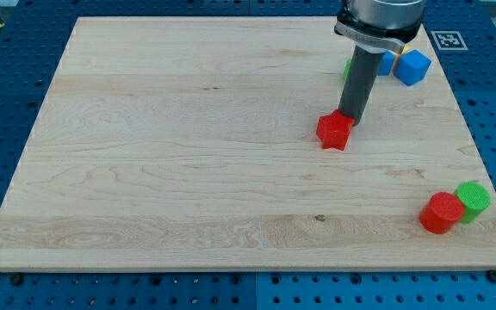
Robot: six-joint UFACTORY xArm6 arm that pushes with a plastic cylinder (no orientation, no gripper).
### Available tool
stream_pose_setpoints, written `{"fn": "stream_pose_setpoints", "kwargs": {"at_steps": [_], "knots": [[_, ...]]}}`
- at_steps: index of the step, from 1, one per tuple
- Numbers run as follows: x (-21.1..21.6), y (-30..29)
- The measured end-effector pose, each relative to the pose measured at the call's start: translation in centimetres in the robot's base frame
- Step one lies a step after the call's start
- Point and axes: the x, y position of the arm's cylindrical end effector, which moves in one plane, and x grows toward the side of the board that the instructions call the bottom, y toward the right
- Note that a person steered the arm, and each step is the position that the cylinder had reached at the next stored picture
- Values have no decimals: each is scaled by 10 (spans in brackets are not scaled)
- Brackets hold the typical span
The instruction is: Place red star left of red circle
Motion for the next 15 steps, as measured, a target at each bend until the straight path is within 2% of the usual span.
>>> {"fn": "stream_pose_setpoints", "kwargs": {"at_steps": [1,2,4,6,7,9,10,12,15], "knots": [[-8,-7],[7,-15],[84,-19],[25,-41],[36,-78],[110,-78],[119,-79],[66,-86],[109,-46]]}}
